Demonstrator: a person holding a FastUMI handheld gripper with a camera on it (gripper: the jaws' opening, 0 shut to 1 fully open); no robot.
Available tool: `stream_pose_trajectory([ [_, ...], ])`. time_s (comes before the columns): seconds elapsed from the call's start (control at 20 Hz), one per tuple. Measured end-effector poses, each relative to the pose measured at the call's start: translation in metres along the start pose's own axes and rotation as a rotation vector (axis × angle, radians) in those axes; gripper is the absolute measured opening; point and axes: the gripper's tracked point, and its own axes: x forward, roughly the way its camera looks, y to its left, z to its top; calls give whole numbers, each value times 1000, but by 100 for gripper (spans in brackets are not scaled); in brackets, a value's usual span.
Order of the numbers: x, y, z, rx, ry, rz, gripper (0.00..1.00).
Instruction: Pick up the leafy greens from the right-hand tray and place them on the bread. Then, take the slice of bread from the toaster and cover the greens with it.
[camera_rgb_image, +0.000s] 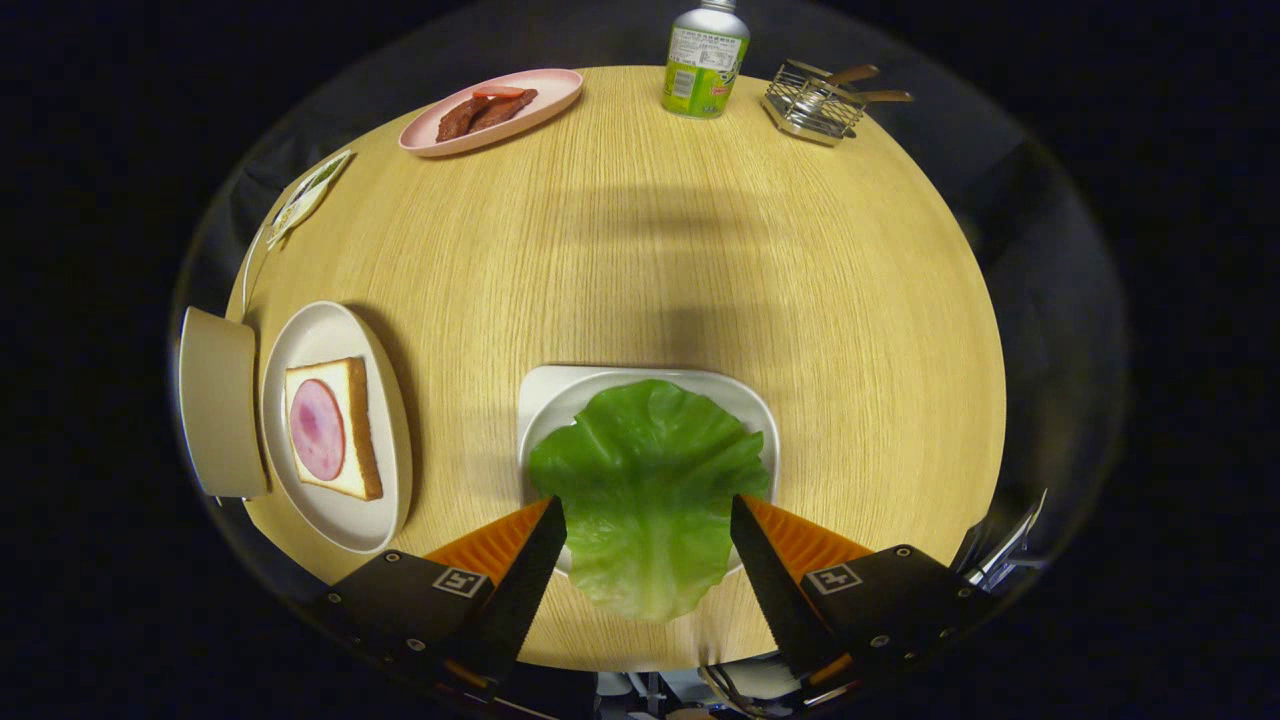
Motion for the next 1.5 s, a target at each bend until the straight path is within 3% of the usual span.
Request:
stream_pose_trajectory([
  [0.3, 11, 1, -2, 8, 12, 5, 100],
  [0.4, 12, 5, -2, 16, 16, 24, 95],
  [0.6, 12, 9, -3, 50, 35, 41, 66],
  [0.65, 11, 8, -4, 61, 42, 43, 50],
  [0.8, 12, 1, -4, 66, 36, 36, 18],
  [0.85, 12, 2, -4, 59, 29, 45, 2],
  [1.2, -25, -15, 9, 59, -40, 46, 0],
  [1.5, -73, 11, 19, -6, -99, 97, 0],
])
